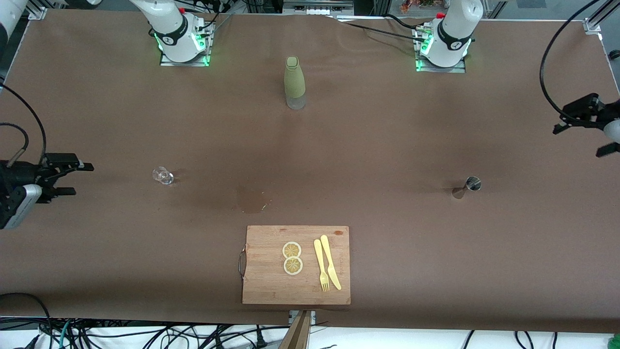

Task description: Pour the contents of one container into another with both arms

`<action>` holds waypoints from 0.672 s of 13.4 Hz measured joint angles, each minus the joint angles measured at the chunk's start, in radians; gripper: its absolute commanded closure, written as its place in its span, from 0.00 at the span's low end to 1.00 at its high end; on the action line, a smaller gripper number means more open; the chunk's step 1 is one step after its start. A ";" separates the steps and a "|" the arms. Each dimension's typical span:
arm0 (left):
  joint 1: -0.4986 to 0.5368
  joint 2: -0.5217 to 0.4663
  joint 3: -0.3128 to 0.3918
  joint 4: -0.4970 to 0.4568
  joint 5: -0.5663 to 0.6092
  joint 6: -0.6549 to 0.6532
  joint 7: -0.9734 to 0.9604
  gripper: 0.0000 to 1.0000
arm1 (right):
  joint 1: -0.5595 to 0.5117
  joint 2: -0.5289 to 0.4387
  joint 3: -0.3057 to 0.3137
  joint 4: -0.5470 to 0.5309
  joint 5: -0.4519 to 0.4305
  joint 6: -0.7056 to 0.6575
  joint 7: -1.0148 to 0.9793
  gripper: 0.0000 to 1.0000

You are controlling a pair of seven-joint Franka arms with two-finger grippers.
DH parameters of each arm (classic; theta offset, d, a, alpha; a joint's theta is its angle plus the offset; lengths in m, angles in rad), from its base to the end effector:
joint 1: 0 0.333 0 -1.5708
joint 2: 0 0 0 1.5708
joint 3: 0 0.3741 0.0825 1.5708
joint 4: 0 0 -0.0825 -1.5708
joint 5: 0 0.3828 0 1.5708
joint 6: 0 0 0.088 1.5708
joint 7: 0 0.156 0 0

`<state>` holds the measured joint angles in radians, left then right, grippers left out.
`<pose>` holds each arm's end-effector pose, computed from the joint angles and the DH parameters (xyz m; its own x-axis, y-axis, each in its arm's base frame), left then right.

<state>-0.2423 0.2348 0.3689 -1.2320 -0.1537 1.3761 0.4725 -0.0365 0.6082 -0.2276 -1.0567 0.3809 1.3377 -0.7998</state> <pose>0.6100 0.0192 0.6441 0.9289 -0.3686 -0.0359 -0.3640 -0.9265 0.0953 0.7037 -0.0755 0.4744 0.8300 0.5568 -0.0327 0.5026 -0.7720 -0.3892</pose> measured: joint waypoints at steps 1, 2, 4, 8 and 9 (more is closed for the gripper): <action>0.000 -0.008 -0.013 -0.001 0.000 -0.017 -0.093 0.00 | 0.020 -0.031 0.003 0.000 -0.045 -0.007 0.082 0.00; 0.000 -0.016 -0.025 -0.002 0.000 -0.025 -0.169 0.00 | 0.039 -0.059 0.007 0.000 -0.082 -0.025 0.167 0.00; -0.001 -0.034 -0.043 -0.020 0.000 -0.034 -0.261 0.00 | 0.069 -0.108 0.024 -0.001 -0.147 -0.073 0.341 0.00; 0.002 -0.063 -0.047 -0.068 0.000 -0.035 -0.289 0.00 | 0.092 -0.203 0.071 -0.054 -0.244 -0.151 0.638 0.00; 0.003 -0.064 -0.047 -0.072 0.000 -0.035 -0.289 0.00 | 0.093 -0.228 0.081 -0.086 -0.262 -0.152 0.672 0.00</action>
<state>-0.2396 0.1707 0.3217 -1.3040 -0.1536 1.3412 0.1831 0.0562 0.3801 -0.1471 -1.1428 0.1188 1.1861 -0.1276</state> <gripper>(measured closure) 0.000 0.000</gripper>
